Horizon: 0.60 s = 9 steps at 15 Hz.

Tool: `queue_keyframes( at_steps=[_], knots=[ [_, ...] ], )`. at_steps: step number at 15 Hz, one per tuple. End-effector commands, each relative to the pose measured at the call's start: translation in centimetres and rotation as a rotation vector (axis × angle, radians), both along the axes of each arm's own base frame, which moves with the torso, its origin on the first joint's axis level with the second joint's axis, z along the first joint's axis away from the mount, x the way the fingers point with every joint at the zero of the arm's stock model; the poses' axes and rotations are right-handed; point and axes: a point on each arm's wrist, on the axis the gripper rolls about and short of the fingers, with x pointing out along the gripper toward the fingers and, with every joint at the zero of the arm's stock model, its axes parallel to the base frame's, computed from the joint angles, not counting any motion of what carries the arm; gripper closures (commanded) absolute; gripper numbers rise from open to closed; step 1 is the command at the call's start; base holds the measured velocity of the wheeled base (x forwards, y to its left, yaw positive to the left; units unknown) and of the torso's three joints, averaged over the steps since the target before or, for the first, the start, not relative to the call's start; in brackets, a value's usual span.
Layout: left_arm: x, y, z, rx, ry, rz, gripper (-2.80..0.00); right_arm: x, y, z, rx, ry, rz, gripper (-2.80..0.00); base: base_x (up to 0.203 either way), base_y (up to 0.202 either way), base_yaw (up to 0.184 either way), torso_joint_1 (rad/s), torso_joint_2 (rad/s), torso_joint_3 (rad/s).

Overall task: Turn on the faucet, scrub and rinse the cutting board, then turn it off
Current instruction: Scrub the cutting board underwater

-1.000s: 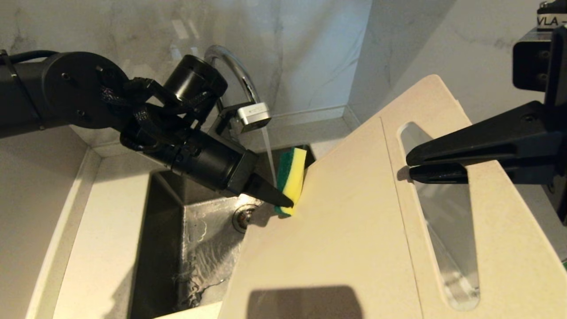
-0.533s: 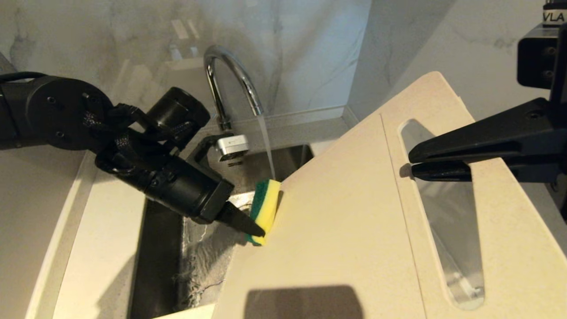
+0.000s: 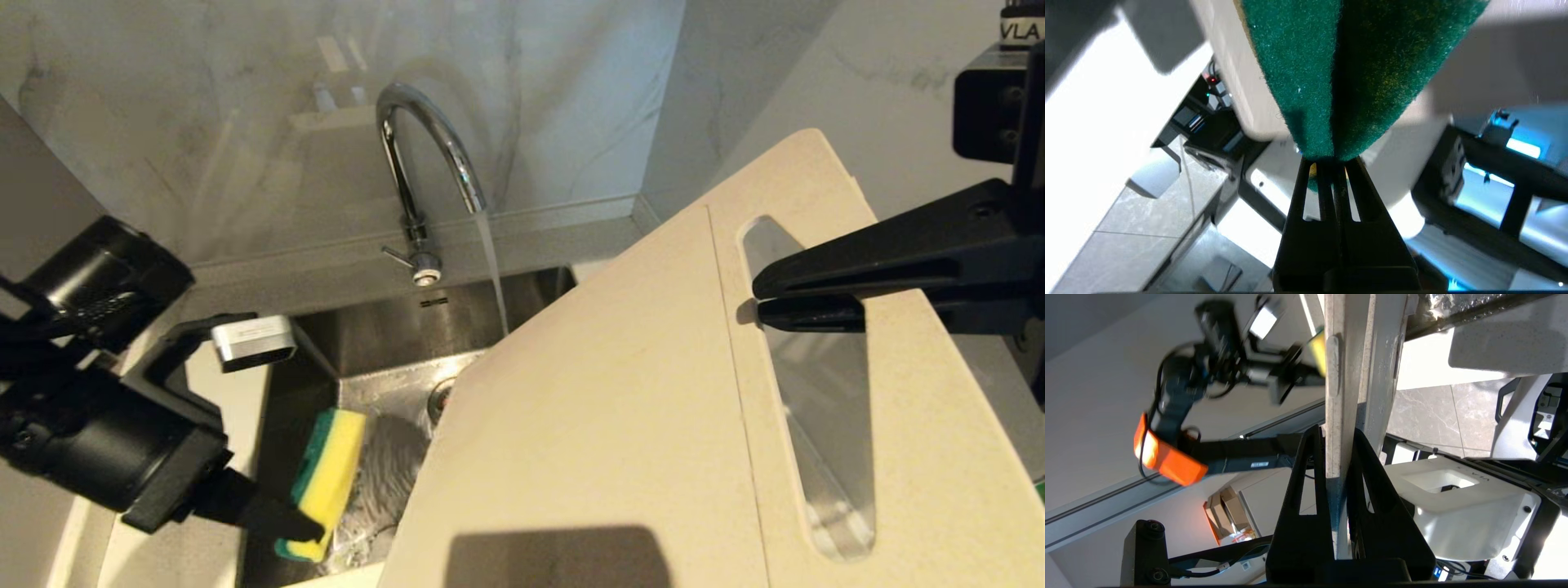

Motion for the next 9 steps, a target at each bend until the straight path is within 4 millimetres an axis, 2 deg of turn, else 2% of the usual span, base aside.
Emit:
queue_keyframes(
  at_steps=[1,3,4,7,9],
  knots=[
    [-4.7,3.2,2.0,-0.053,-0.1,0.052,0.0,0.1,0.0,-0.1,0.0,0.015,-0.005,0.0,0.0,0.0,0.0,0.0,0.0,0.0],
    [-6.4,4.2,3.3,-0.072,-0.153,0.106,0.0,0.2,0.0,-0.3,-0.008,0.023,-0.02,0.0,0.0,0.0,0.0,0.0,0.0,0.0],
    [-6.5,4.3,3.7,-0.045,-0.183,0.143,0.0,0.3,0.1,-0.4,-0.01,0.025,-0.02,0.0,0.0,0.0,0.0,0.0,0.0,0.0],
    [-5.7,4.5,4.0,0.116,-0.287,0.264,0.0,0.3,0.1,-0.4,-0.01,0.024,-0.019,0.0,0.0,0.0,0.0,0.0,0.0,0.0],
    [-5.1,4.3,4.1,0.158,-0.342,0.24,0.0,0.3,0.1,-0.4,-0.011,0.028,-0.02,0.0,0.0,0.0,0.0,0.0,0.0,0.0]
  ],
)
